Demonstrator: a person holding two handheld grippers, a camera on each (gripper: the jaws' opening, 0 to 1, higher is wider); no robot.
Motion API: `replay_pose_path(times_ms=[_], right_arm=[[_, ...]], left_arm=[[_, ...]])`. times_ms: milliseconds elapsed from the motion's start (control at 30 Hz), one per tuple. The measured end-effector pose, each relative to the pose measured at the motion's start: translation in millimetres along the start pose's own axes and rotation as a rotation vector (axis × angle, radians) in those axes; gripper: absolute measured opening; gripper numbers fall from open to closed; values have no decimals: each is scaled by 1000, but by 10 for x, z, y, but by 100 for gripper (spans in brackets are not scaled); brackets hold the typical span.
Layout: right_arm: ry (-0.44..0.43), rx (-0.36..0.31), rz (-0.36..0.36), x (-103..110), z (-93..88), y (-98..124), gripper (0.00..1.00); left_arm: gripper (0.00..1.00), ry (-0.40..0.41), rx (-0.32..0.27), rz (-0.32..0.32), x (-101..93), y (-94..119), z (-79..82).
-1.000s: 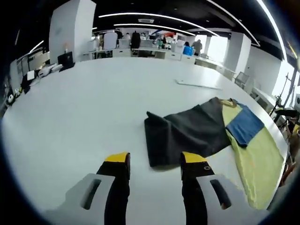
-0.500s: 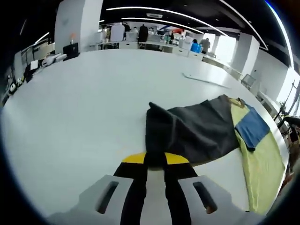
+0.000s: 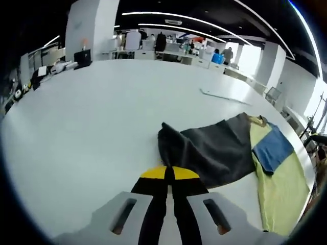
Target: Fold the garment on the visible template until the final outline fits inside the template.
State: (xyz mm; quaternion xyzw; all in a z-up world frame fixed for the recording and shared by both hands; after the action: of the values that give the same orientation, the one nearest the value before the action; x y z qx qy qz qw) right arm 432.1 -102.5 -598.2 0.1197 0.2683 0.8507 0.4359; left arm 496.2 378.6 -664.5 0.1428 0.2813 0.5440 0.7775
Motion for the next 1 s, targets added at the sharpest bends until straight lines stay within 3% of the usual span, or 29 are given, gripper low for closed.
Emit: replay_pose_path(times_ms=[100, 433, 700, 1000], right_arm=[[3, 1, -3, 5, 7, 7, 99], [34, -3, 8, 26, 40, 30, 99], [40, -4, 3, 17, 30, 50, 99], [44, -5, -3, 60, 35, 64, 99]], left_arm=[[0, -10, -49, -42, -125, 7, 117], [0, -65, -99, -166, -502, -66, 306], [0, -115, -103, -225, -819, -243, 298], [0, -100, -86, -289, -1110, -505, 195]])
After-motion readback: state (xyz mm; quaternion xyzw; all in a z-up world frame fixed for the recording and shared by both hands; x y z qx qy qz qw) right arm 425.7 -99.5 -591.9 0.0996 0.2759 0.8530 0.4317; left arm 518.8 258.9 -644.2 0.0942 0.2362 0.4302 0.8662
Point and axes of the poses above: the point that each gripper's makers call its tool centre point, and the gripper's own axes: y roughly backward along the fingers, x roughly to its left, z roughly out of its top, the point moved 9 cm from there along y, roughly backward along the fingers, and after that the axes turned 13 degrees about -z, right-handed, at the moved point
